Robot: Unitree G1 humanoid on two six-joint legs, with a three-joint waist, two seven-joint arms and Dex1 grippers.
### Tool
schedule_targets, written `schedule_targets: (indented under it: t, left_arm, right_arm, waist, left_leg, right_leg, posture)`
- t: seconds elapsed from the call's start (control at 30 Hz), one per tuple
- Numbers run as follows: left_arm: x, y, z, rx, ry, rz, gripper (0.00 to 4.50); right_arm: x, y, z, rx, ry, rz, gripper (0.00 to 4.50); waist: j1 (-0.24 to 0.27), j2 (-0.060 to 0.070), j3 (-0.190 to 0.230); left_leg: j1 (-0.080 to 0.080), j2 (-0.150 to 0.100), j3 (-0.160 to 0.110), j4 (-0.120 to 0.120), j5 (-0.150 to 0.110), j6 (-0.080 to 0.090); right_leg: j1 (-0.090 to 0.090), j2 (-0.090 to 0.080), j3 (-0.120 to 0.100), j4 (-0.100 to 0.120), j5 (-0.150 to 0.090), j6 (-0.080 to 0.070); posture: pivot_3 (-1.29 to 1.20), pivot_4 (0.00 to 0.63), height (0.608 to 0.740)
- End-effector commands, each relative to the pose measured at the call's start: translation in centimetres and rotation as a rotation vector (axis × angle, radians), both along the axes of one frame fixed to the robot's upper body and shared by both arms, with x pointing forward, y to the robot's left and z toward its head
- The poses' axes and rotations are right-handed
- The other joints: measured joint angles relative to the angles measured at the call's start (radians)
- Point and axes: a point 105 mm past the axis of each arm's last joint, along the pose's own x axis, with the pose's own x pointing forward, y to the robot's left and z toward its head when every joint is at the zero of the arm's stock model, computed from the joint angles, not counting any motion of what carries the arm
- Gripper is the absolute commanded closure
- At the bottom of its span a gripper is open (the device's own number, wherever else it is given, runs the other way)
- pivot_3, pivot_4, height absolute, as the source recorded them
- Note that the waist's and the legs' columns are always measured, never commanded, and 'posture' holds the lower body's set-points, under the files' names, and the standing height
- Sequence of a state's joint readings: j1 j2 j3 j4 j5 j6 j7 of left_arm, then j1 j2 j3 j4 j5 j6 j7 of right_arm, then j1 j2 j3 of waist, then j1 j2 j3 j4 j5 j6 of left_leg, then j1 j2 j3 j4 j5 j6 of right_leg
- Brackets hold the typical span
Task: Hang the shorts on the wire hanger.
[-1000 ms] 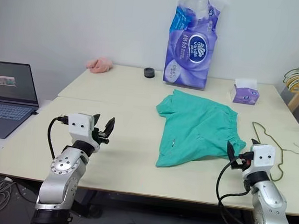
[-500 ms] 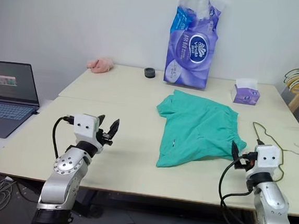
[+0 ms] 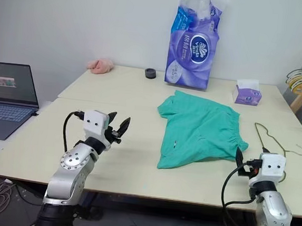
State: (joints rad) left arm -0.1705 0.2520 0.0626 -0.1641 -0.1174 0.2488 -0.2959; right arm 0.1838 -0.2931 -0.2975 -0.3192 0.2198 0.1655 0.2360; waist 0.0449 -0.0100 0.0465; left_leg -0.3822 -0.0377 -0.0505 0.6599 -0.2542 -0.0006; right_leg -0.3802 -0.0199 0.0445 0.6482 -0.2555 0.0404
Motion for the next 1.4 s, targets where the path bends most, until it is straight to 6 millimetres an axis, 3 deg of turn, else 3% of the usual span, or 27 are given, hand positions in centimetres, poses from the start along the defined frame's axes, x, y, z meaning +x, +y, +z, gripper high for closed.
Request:
schedule_targets:
  t: [0.03, 0.3, 0.47, 0.57, 0.7, 0.73, 0.83, 0.97, 1.2, 1.3, 1.4]
  left_arm:
    - [0.3, -0.7, 1.4, -0.001, -0.053, -0.032, 1.84]
    - [0.4, -1.2, 1.5, -0.009, -0.053, -0.061, 1.84]
    - [-1.2, -3.9, 0.1, 0.016, 0.036, -0.306, 1.84]
    - [-3.1, -6.4, -1.3, 0.094, 0.123, -0.566, 1.27]
    - [-4.1, -8.0, -1.8, 0.122, 0.225, -0.753, 0.08]
    - [-4.6, -8.6, -2.5, 0.180, 0.266, -0.826, 0.03]
    - [-4.1, -9.5, -3.9, 0.290, 0.303, -0.862, 0.03]
    - [-3.6, -10.1, -5.9, 0.379, 0.354, -0.868, 0.03]
    - [-1.6, -10.8, -7.3, 0.454, 0.341, -0.759, 0.03]
    - [-1.8, -11.2, -7.5, 0.437, 0.355, -0.769, 0.64]
    - [-1.6, -11.1, -7.6, 0.442, 0.354, -0.756, 1.58]
  right_arm:
    - [-0.2, -0.3, 2.1, -0.020, -0.077, -0.008, 0.04]
    - [0.1, 0.2, 2.2, -0.046, -0.078, 0.014, 0.04]
    - [-0.4, 2.1, 2.6, -0.146, -0.048, 0.165, 0.04]
    - [-1.6, 4.4, 2.9, -0.247, 0.007, 0.368, 0.00]
    - [-3.1, 6.2, 2.9, -0.319, 0.076, 0.539, 0.00]
    - [-3.6, 6.9, 2.9, -0.352, 0.101, 0.601, 0.00]
    - [-4.8, 8.3, 2.8, -0.412, 0.149, 0.710, 0.00]
    - [-5.1, 9.0, 3.1, -0.426, 0.150, 0.726, 0.00]
    - [-5.3, 8.7, 2.8, -0.435, 0.146, 0.703, 0.00]
    - [-4.9, 8.0, 2.6, -0.479, 0.138, 0.669, 0.00]
    - [-4.0, 6.7, 2.3, -0.537, 0.131, 0.621, 0.00]
  waist:
    - [-0.001, 0.000, 0.000]
    - [-0.021, 0.000, 0.000]
    - [-0.029, 0.000, 0.000]
    - [-0.035, 0.001, 0.000]
    - [-0.050, 0.000, 0.001]
    - [-0.055, 0.000, 0.001]
    - [-0.062, 0.000, 0.001]
    - [-0.083, -0.001, 0.001]
    - [-0.101, -0.002, 0.002]
    - [-0.107, -0.002, 0.002]
    - [-0.109, -0.002, 0.002]
  left_leg:
    - [0.000, 0.001, 0.002, 0.000, 0.000, 0.000]
    - [0.000, 0.007, 0.013, 0.000, -0.003, 0.001]
    - [0.000, 0.007, 0.014, 0.000, -0.004, 0.002]
    - [0.000, 0.008, 0.015, 0.000, -0.004, 0.003]
    - [0.001, 0.008, 0.016, 0.000, -0.005, 0.003]
    - [0.001, 0.009, 0.017, 0.000, -0.005, 0.003]
    - [0.001, 0.010, 0.018, 0.000, -0.007, 0.004]
    - [0.002, 0.011, 0.019, 0.000, -0.008, 0.004]
    - [0.002, 0.014, 0.021, 0.002, -0.011, 0.003]
    - [0.002, 0.014, 0.024, 0.002, -0.012, 0.004]
    - [0.003, 0.014, 0.025, 0.002, -0.013, 0.004]
  right_leg:
    - [-0.001, 0.000, 0.001, 0.000, 0.000, 0.000]
    - [-0.005, 0.005, 0.013, 0.001, 0.000, 0.001]
    - [-0.005, 0.009, 0.015, 0.001, 0.000, 0.001]
    - [-0.005, 0.010, 0.016, 0.001, 0.000, 0.000]
    - [-0.005, 0.010, 0.016, 0.000, 0.000, 0.000]
    - [-0.005, 0.011, 0.016, 0.000, 0.000, 0.000]
    - [-0.005, 0.013, 0.017, 0.000, -0.001, 0.000]
    - [-0.005, 0.014, 0.019, 0.000, -0.002, 0.000]
    - [-0.006, 0.016, 0.022, -0.001, -0.002, 0.001]
    - [-0.006, 0.016, 0.024, -0.001, -0.002, 0.002]
    - [-0.006, 0.016, 0.024, -0.001, -0.002, 0.002]
  posture:
    - [0.01, 0.021, 0.740]
    - [0.00, 0.022, 0.740]
    - [-0.04, 0.023, 0.740]
    - [-0.06, 0.025, 0.740]
    - [-0.09, 0.025, 0.740]
    - [-0.10, 0.027, 0.740]
    - [-0.13, 0.029, 0.740]
    - [-0.15, 0.033, 0.740]
    - [-0.18, 0.038, 0.740]
    - [-0.18, 0.037, 0.740]
    - [-0.18, 0.035, 0.740]
